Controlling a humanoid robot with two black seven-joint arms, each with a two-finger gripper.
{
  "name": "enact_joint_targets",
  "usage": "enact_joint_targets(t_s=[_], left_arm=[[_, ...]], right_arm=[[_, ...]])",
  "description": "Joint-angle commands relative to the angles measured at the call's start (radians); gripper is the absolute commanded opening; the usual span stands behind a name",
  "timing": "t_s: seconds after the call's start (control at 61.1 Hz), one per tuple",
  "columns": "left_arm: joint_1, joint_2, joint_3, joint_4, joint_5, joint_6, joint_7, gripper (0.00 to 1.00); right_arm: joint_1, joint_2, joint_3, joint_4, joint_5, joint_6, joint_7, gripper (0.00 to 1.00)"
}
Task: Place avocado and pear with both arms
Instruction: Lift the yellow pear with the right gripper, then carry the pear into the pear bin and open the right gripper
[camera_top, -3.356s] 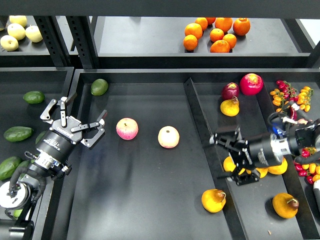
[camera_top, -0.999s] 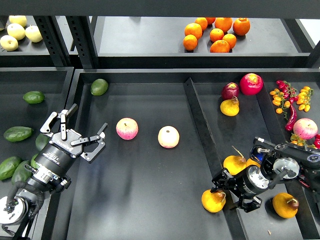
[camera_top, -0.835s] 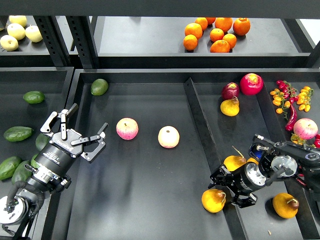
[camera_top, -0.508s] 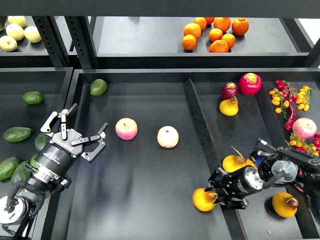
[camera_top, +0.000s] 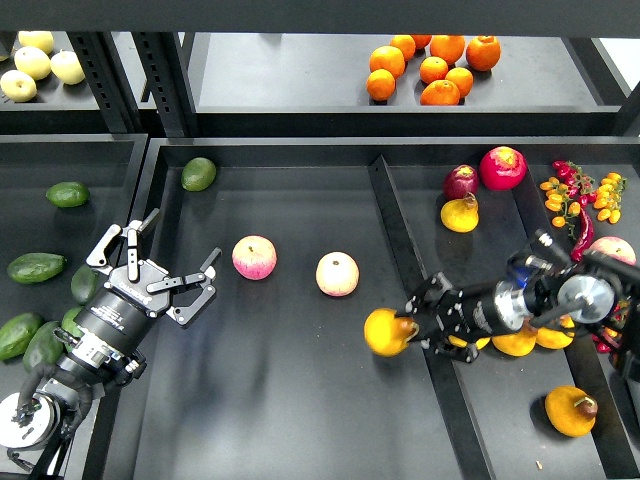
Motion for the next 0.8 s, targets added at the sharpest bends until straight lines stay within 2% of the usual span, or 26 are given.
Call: enact_joint_targets(t_s=[0.0, 0.131, 0.393, 0.786], left_arm=[[0.0, 0.0, 0.003, 0.002, 0.0, 0.0, 0.0, 0.99], [0.0, 0.0, 0.008, 0.003, 0.0, 0.0, 0.0, 0.99], [0.001, 0.0, 0.014, 0.008, 0.0, 0.0, 0.0, 0.99], [0.001, 0.0, 0.012, 0.002, 0.0, 0.0, 0.0, 0.99]], right_arm=[[0.008, -0.063, -0.007, -0.001, 0.001, 0.0, 0.0, 0.19], [-0.011, -0.149, -0.018, 0.001, -0.001, 0.0, 0.0, 0.2], [-0.037, -0.23, -0.09, 0.004, -0.002, 0.0, 0.0, 0.22], [-0.093, -0.238, -0.104, 0.016, -0.01, 0.0, 0.0, 0.22]])
